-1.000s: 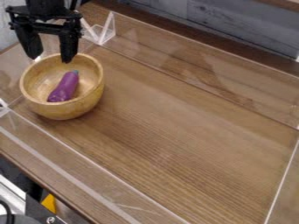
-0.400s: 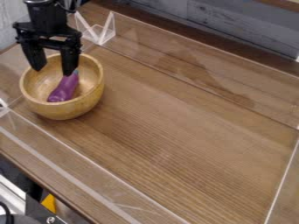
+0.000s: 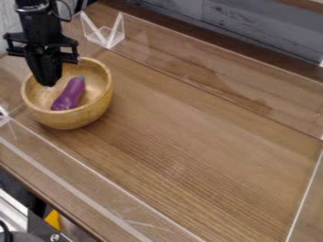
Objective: Remove the purple eggplant from inside the brown bowl and put it on the table
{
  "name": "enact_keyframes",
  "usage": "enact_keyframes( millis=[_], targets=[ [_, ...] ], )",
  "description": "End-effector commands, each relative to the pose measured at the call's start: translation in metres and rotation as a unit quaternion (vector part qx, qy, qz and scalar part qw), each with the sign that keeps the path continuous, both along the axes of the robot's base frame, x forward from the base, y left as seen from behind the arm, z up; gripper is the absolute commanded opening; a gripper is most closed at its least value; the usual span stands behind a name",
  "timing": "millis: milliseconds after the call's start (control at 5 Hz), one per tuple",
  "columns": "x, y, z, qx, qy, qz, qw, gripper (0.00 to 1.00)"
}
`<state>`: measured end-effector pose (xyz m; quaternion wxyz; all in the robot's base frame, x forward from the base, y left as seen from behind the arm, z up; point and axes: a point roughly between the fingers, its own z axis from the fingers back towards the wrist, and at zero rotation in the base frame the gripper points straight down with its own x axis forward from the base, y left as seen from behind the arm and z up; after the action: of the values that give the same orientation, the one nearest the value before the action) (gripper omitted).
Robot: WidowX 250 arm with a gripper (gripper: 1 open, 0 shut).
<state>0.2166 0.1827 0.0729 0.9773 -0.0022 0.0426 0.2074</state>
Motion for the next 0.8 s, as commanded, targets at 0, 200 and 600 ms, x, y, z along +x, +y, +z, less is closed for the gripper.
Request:
enact_keyframes(
  millis=[0,200,600],
  targets=[
    [0.008,0.001,0.006,0.019,-0.012,0.024,0.9995,0.0],
    [0.014,-0.009,-0.007,0.021,-0.011,0.017,0.9996,0.0],
    [0.027,-0.015,-0.023,0.028,-0.014,0.008,0.9995,0.0]
  ],
)
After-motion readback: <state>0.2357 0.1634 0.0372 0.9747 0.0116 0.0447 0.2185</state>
